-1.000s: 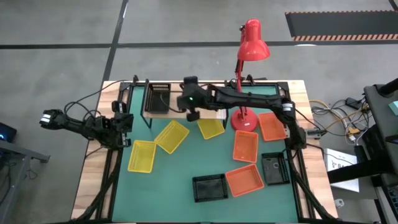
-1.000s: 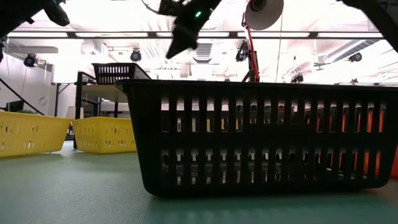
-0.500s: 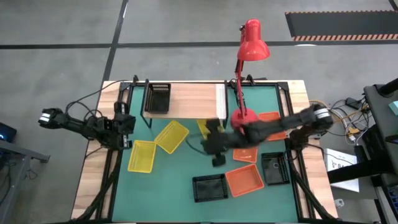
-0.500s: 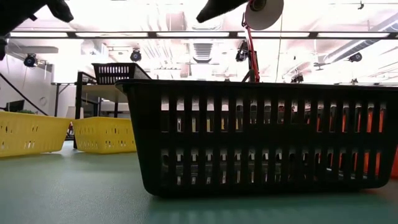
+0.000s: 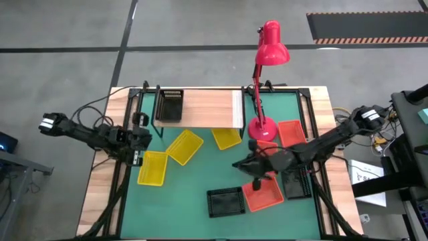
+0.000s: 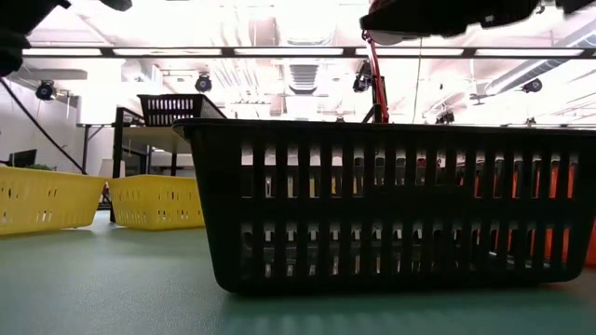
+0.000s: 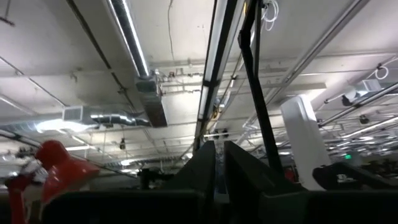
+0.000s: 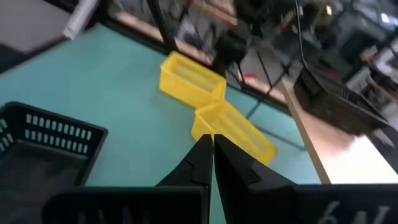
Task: Stack baskets on shelf by color
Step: Put the middle yellow bin on the shelf
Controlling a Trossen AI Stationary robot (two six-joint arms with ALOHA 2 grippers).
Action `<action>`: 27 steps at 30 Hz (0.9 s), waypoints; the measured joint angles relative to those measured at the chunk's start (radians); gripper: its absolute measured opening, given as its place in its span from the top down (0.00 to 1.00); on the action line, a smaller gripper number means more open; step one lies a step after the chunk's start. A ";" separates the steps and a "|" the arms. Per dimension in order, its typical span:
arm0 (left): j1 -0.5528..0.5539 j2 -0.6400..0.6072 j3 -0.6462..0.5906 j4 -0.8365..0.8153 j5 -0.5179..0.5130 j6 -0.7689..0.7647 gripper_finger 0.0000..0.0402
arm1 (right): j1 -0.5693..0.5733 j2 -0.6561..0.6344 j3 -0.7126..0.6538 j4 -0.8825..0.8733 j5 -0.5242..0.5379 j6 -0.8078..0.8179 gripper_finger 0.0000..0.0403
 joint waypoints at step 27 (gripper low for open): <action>-0.172 0.575 0.385 -0.014 -0.004 -0.215 0.96 | -0.261 -0.552 -0.351 0.143 -0.273 -0.148 0.98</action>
